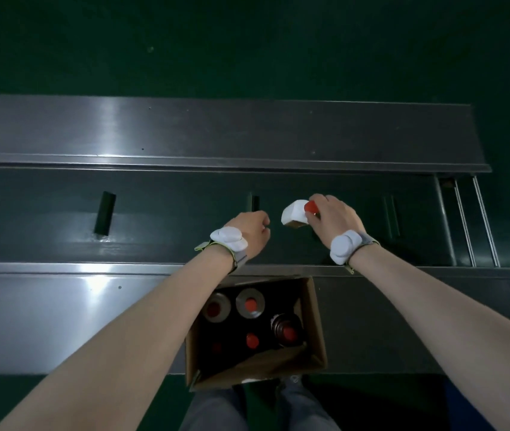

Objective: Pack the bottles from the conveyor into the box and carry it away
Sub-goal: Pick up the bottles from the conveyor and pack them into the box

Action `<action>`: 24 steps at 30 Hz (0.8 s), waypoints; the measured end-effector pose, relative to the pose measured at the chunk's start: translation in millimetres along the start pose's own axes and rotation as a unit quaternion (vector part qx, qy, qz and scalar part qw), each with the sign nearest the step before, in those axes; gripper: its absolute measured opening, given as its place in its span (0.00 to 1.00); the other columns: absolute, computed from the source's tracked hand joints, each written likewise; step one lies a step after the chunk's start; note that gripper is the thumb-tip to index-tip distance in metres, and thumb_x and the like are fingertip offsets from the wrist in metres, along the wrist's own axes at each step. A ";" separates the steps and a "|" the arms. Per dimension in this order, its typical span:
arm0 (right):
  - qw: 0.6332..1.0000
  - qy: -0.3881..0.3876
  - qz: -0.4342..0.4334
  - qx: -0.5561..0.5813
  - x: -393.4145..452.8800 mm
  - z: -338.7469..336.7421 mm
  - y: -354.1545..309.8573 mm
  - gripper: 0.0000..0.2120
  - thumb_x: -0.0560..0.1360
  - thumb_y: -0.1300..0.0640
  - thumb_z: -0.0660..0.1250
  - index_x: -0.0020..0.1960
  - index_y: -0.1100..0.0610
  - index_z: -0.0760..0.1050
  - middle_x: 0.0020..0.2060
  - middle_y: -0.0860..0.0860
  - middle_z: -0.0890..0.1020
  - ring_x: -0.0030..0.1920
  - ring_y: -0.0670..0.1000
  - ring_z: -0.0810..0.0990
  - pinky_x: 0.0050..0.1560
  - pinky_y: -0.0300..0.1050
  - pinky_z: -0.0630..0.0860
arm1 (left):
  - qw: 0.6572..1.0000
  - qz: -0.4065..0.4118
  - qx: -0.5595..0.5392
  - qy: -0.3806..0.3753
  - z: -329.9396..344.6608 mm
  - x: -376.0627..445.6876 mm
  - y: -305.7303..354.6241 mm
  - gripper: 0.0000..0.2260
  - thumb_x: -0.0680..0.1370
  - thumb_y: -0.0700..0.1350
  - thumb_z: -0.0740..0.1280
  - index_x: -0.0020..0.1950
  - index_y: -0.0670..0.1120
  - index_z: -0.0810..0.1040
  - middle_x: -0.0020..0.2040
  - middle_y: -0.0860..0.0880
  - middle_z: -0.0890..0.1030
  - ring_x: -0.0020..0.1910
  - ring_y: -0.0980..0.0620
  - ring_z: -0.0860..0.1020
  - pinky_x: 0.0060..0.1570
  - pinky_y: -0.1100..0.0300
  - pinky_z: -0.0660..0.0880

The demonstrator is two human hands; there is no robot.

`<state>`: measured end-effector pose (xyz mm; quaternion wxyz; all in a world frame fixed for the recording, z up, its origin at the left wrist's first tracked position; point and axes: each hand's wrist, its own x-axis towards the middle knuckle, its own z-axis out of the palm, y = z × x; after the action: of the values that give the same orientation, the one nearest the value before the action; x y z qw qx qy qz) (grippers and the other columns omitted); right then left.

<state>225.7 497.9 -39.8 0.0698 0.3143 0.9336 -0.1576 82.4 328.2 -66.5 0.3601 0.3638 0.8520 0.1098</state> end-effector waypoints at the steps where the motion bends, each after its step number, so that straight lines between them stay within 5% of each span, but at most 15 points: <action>1: 1.000 0.010 -0.017 0.004 -7.3 -12.9 -2.9 0.13 0.85 0.51 0.64 0.67 0.56 0.76 0.55 0.53 0.83 0.51 0.54 0.83 0.51 0.51 0.82 | 1.000 -0.005 0.002 0.017 -4.2 -4.7 4.3 0.15 0.84 0.50 0.62 0.70 0.53 0.78 0.58 0.51 0.84 0.48 0.49 0.81 0.53 0.53 0.81; 7: 0.991 0.040 -0.124 -0.005 -54.4 -88.8 -29.0 0.14 0.84 0.50 0.67 0.65 0.55 0.77 0.54 0.53 0.83 0.49 0.54 0.82 0.48 0.47 0.78 | 0.994 0.015 0.001 0.104 -22.4 -50.7 29.7 0.19 0.82 0.50 0.66 0.73 0.52 0.73 0.57 0.54 0.83 0.46 0.52 0.80 0.38 0.60 0.72; 12: 0.977 0.045 -0.207 0.008 -108.9 -139.0 -48.1 0.12 0.83 0.49 0.67 0.63 0.54 0.77 0.52 0.51 0.83 0.48 0.54 0.82 0.51 0.53 0.81 | 0.985 0.012 -0.003 0.171 -30.0 -110.6 49.0 0.18 0.81 0.50 0.68 0.72 0.51 0.75 0.60 0.52 0.82 0.54 0.49 0.82 0.51 0.53 0.81; 16: 0.967 0.037 -0.251 0.027 -149.5 -159.2 -59.4 0.11 0.82 0.48 0.68 0.61 0.52 0.78 0.50 0.50 0.83 0.47 0.53 0.81 0.50 0.52 0.81 | 0.987 -0.007 0.014 0.160 -28.6 -161.4 62.5 0.08 0.82 0.53 0.65 0.58 0.53 0.79 0.49 0.54 0.83 0.44 0.50 0.83 0.45 0.49 0.83; 24: 0.962 -0.055 -0.266 -0.034 -189.7 -125.1 -69.6 0.11 0.82 0.47 0.65 0.59 0.52 0.77 0.49 0.50 0.82 0.47 0.53 0.81 0.50 0.52 0.81 | 0.995 -0.057 0.032 0.070 14.9 -205.5 54.1 0.06 0.80 0.51 0.61 0.51 0.56 0.77 0.43 0.54 0.83 0.39 0.49 0.83 0.42 0.50 0.83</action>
<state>329.8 380.7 138.7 0.0873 0.0424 0.9830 -0.1557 219.7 221.9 56.8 0.2934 0.3172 0.8976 0.0872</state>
